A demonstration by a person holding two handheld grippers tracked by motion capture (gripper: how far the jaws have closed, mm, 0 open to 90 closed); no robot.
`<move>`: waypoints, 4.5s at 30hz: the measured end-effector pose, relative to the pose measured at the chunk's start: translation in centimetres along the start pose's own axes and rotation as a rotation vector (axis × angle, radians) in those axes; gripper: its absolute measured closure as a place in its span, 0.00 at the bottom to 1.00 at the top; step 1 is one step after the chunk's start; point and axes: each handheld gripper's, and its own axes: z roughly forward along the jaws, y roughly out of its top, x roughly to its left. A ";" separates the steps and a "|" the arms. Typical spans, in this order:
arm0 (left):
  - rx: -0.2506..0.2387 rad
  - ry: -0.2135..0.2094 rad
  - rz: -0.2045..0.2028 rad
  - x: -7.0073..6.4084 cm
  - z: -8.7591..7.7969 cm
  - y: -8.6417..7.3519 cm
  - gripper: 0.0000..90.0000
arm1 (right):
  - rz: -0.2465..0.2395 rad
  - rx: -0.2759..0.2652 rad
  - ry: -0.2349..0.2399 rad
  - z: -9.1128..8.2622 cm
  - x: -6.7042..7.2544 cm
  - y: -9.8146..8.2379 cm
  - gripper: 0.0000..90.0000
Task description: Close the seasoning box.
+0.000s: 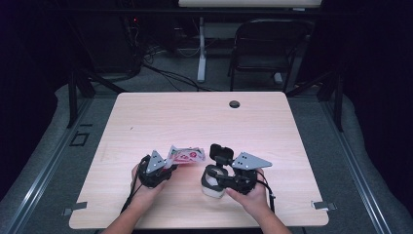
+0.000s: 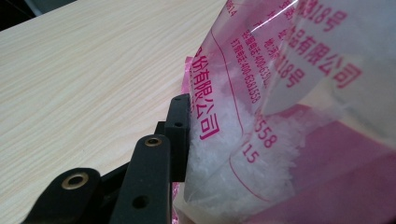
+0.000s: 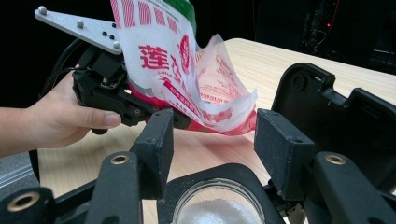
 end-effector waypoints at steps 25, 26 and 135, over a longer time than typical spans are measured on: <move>-0.018 0.061 -0.058 1.5 -1.2 -0.1 0.77 | 0.011 0.011 -0.006 0.3 -0.1 -0.3 0.54; -0.020 0.065 -0.061 1.6 -1.3 -0.1 0.77 | 0.010 0.013 -0.006 0.3 -0.1 -0.3 0.54; 0.126 0.460 -0.195 7.2 -3.8 -3.4 0.40 | 0.028 0.019 0.014 0.9 -0.2 -0.1 0.54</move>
